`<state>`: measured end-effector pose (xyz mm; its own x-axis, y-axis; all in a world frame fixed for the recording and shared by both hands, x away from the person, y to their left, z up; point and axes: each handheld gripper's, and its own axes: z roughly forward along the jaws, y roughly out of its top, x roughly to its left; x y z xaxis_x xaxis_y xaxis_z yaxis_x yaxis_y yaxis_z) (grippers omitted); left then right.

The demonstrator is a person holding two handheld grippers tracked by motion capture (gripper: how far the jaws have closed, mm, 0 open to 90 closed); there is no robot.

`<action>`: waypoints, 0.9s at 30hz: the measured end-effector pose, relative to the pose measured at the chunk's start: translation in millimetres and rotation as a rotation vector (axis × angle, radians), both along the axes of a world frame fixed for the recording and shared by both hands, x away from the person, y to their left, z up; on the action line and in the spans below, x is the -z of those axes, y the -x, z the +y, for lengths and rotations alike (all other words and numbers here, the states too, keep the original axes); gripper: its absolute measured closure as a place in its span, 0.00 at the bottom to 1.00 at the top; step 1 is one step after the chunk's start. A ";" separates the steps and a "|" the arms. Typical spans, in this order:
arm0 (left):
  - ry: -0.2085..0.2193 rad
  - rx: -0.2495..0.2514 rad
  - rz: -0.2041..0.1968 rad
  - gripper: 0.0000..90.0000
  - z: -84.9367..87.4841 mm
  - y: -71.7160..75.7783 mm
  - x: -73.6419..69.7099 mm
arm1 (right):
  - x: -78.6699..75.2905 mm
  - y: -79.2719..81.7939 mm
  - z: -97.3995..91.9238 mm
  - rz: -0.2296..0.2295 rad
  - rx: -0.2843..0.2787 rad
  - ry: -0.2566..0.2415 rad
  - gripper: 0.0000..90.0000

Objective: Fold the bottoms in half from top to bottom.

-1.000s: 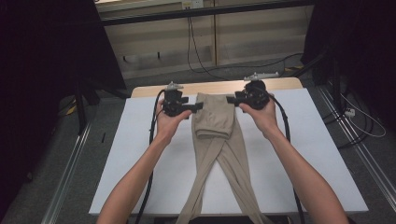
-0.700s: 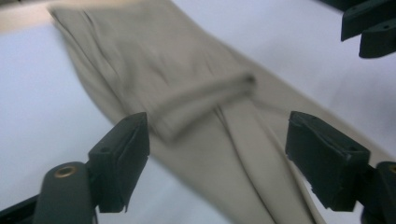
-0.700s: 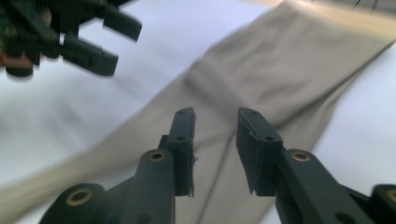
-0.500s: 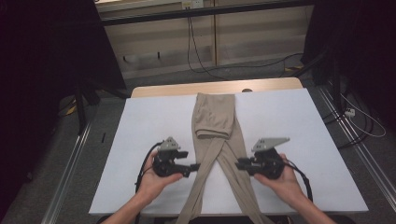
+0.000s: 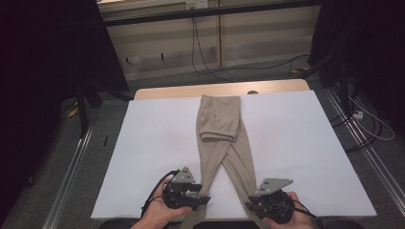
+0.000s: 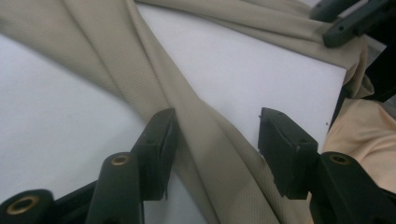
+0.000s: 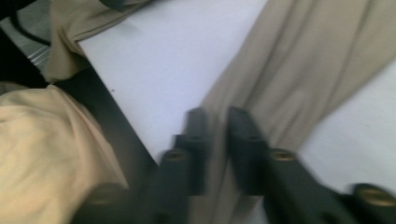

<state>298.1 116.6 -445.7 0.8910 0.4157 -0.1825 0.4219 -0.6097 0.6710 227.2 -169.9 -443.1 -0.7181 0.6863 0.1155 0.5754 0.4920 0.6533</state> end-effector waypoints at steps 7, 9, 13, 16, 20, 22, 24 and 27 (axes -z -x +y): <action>0.018 -0.014 0.003 0.67 2.1 0.5 -1.0 | -1.4 -0.7 16.4 -0.003 -0.057 -0.050 1.00; 0.027 -0.005 0.013 0.73 2.2 0.9 -2.1 | -2.2 -1.7 26.0 0.000 -0.084 -0.069 1.00; 0.044 -0.005 0.003 0.88 2.3 0.6 -6.2 | -1.4 -5.6 46.6 0.013 -0.116 -0.083 1.00; 0.058 -0.006 0.017 0.99 4.4 -1.3 -6.7 | 2.3 -6.7 59.1 0.046 -0.128 -0.094 1.00; 0.072 0.001 0.024 1.00 4.9 -0.9 -8.9 | 6.7 -6.4 74.1 0.060 -0.137 -0.097 1.00; 0.079 0.007 0.026 1.00 4.7 -0.8 -10.6 | 8.5 -6.9 78.2 0.065 -0.140 -0.110 0.99; 0.090 0.012 0.022 1.00 4.2 -0.2 -12.8 | 8.0 -5.3 81.5 0.062 -0.156 -0.117 0.96; 0.106 0.015 0.029 1.00 3.1 1.0 -14.9 | 9.1 -1.7 83.0 0.087 -0.186 -0.133 0.93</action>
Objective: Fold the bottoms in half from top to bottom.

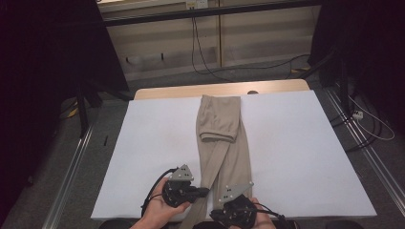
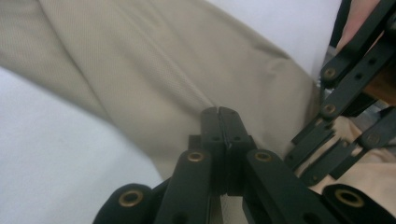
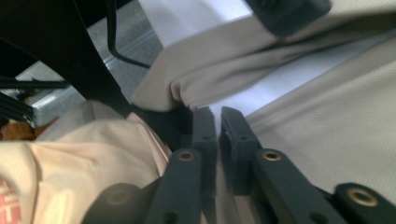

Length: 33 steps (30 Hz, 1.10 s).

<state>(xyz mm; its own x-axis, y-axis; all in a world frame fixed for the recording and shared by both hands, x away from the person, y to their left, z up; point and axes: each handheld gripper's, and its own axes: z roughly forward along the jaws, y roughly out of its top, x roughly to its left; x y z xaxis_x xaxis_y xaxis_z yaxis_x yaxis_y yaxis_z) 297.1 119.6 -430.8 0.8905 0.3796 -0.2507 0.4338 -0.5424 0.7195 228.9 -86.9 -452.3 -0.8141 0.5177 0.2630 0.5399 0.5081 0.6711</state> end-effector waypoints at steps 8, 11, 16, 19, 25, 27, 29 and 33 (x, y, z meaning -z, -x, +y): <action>0.016 0.039 0.004 1.00 -18.0 7.2 -6.6 | -14.6 -18.2 -53.9 -0.067 0.154 -0.014 0.81; 0.015 0.055 0.023 1.00 -26.7 8.0 -6.8 | -13.4 -26.5 -77.7 -0.095 0.248 0.053 0.80; 0.035 0.078 0.028 1.00 -43.9 9.3 -12.4 | -5.1 -25.6 -82.2 -0.098 0.266 0.139 0.78; 0.039 0.096 0.027 1.00 -54.9 8.6 -15.7 | -7.1 -22.4 -82.5 -0.118 0.304 0.156 0.76; 0.052 0.120 0.034 1.00 -84.5 5.4 -17.0 | -8.5 -24.1 -99.8 -0.098 0.358 0.132 0.80; 0.057 0.135 0.037 1.00 -94.9 5.4 -18.2 | -10.3 -26.2 -104.9 -0.095 0.369 0.104 0.82; 0.049 0.156 0.042 1.00 -103.3 8.2 -15.4 | -13.8 -27.5 -107.5 -0.107 0.376 0.082 0.83; 0.014 0.159 0.079 0.98 -107.3 9.6 6.0 | -15.9 -34.2 -111.7 -0.109 0.398 0.045 0.85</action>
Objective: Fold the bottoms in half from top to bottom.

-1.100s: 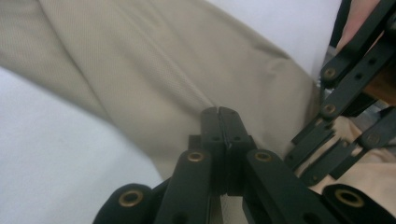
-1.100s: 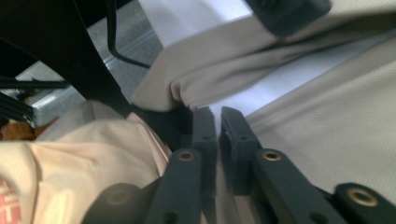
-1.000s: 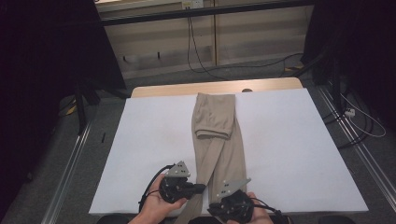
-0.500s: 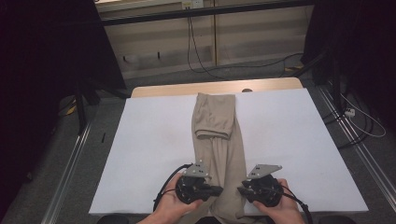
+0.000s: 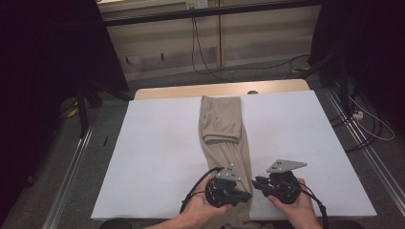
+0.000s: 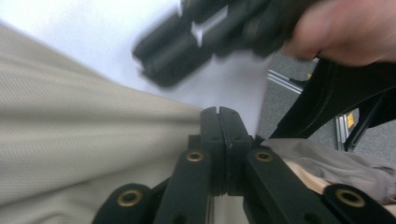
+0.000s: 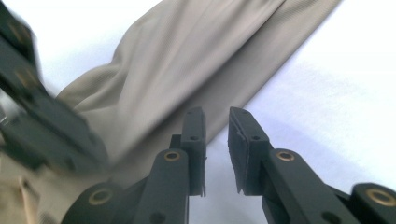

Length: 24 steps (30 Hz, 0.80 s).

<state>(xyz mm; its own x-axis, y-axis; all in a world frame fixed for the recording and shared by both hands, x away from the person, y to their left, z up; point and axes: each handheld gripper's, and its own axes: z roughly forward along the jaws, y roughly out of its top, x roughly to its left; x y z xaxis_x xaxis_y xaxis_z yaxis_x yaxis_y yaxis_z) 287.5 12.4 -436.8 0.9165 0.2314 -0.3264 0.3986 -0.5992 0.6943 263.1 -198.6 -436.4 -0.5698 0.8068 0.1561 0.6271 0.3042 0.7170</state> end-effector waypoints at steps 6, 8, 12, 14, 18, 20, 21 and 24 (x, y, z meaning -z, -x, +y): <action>0.010 -0.050 -0.033 0.75 33.5 -5.6 -8.2 | -0.5 -16.9 7.9 0.009 -0.039 -0.061 0.79; 0.004 -0.083 -0.053 0.77 52.0 -10.9 -9.8 | 2.0 -22.0 15.2 0.025 -0.071 -0.048 0.76; -0.035 -0.157 -0.082 0.80 80.3 -21.9 -0.1 | 12.6 -24.5 26.3 0.051 -0.088 0.035 0.71; -0.058 -0.159 -0.102 0.76 79.9 -23.4 4.7 | 13.2 -21.4 31.3 0.017 -0.092 0.080 0.72; -0.076 -0.110 -0.164 0.73 61.4 -17.2 7.2 | 13.2 -18.1 37.0 -0.031 -0.141 0.135 0.96; -0.107 -0.095 -0.203 0.75 52.1 -12.9 8.6 | 12.7 -17.5 36.5 -0.026 -0.125 0.132 1.00; -0.128 -0.087 -0.215 0.80 50.5 -12.4 8.5 | 12.4 -17.7 33.8 -0.018 -0.119 0.108 1.00; -0.144 -0.090 -0.201 1.00 49.5 -12.7 7.3 | 7.2 -16.2 25.7 -0.018 -0.109 0.057 1.00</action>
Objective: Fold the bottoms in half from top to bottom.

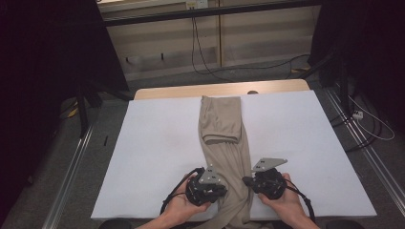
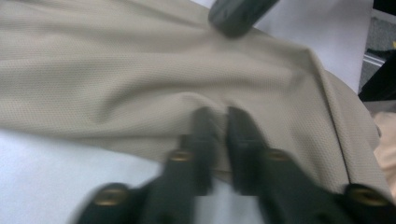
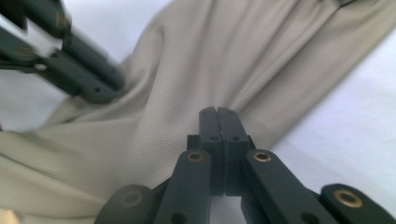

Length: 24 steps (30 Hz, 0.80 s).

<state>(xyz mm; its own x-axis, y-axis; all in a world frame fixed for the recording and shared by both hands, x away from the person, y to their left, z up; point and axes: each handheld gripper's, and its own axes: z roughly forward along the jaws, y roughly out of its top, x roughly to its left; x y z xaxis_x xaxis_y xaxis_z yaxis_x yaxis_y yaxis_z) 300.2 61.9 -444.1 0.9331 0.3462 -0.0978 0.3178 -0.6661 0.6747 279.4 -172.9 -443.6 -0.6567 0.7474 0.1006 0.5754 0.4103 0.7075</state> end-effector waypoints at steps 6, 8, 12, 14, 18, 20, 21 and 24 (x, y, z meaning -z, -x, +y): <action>0.037 0.013 0.036 1.00 5.9 4.5 -5.7 | -11.0 5.7 -15.6 -0.024 0.032 -0.053 1.00; 0.039 0.015 0.042 1.00 6.1 7.2 -6.3 | -11.3 6.6 -18.4 -0.019 0.032 -0.042 1.00; 0.057 0.015 0.043 1.00 4.5 10.5 -6.0 | -9.4 10.8 -21.8 -0.008 0.027 -0.022 1.00; 0.069 0.009 0.035 1.00 4.1 7.9 -6.4 | -7.4 11.1 -23.3 0.008 0.029 -0.018 0.99; 0.111 0.020 -0.004 0.82 2.4 1.8 -10.3 | -4.9 7.2 -24.8 0.033 0.052 -0.017 0.88; 0.082 0.019 -0.032 0.78 -1.5 0.2 -7.8 | -9.5 0.5 -24.5 0.004 0.055 -0.028 0.87; 0.052 0.022 -0.036 0.81 -3.6 -1.0 -4.6 | -12.5 -5.3 -23.6 -0.015 0.065 -0.025 0.86; 0.019 0.012 -0.011 0.99 -7.1 -2.0 4.3 | -16.1 -33.2 -18.5 -0.041 0.073 -0.015 0.82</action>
